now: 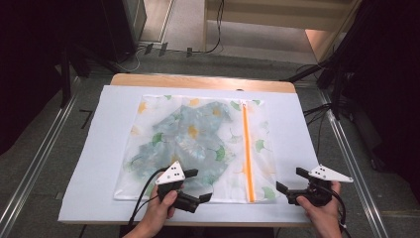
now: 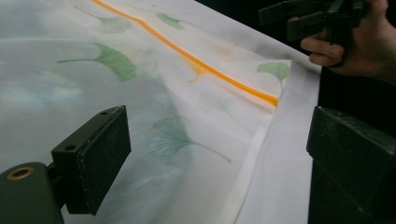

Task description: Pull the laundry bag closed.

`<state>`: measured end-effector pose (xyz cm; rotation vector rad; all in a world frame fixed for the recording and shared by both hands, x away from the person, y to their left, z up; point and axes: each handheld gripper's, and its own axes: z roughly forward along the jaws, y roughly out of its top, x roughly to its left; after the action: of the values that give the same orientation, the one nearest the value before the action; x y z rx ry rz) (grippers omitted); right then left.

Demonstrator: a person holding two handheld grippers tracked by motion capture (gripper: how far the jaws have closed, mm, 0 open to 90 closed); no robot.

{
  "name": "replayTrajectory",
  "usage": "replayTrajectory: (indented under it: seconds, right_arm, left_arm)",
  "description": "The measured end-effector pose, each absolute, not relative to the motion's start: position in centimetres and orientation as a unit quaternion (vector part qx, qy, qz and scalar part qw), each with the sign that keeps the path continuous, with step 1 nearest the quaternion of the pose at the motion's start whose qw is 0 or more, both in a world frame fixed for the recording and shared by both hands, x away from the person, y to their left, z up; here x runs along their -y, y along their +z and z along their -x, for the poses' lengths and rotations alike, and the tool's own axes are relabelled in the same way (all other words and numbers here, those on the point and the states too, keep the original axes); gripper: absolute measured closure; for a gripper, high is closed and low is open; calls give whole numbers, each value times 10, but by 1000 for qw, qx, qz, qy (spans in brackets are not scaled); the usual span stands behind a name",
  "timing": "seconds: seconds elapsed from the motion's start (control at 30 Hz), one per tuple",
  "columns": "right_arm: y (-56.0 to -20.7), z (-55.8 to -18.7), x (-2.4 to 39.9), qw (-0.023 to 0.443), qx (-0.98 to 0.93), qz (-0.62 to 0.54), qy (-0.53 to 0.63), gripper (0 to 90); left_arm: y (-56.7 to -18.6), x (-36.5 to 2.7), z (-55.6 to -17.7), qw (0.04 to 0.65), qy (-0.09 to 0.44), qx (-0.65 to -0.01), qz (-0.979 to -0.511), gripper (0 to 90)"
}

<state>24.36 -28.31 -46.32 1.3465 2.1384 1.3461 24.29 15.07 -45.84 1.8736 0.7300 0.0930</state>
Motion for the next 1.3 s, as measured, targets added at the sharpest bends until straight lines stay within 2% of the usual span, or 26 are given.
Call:
replayTrajectory:
  seconds: [0.47, 0.67, 0.87, 1.0, 1.17, 1.3]
  right_arm:
    - [-462, -236, 302, 152, -722, -480, 474, 0]
    - [-463, -232, 311, 155, -716, -492, 471, 0]
    - [-465, -228, 319, 165, -712, -505, 459, 0]
    - [-465, -227, 327, 171, -703, -514, 461, 0]
    - [-464, -229, 335, 178, -690, -521, 470, 0]
    - [-466, -230, 337, 172, -683, -529, 474, 0]
  left_arm:
    - [-441, -246, -248, 510, 133, -356, -772, 61]
    - [-442, -283, -245, 486, 152, -377, -773, 61]
    - [-446, -324, -240, 447, 178, -440, -758, 61]
    - [-448, -337, -237, 435, 186, -454, -755, 61]
    - [-440, -350, -238, 471, 201, -471, -718, 61]
    - [-439, -352, -239, 469, 203, -476, -715, 61]
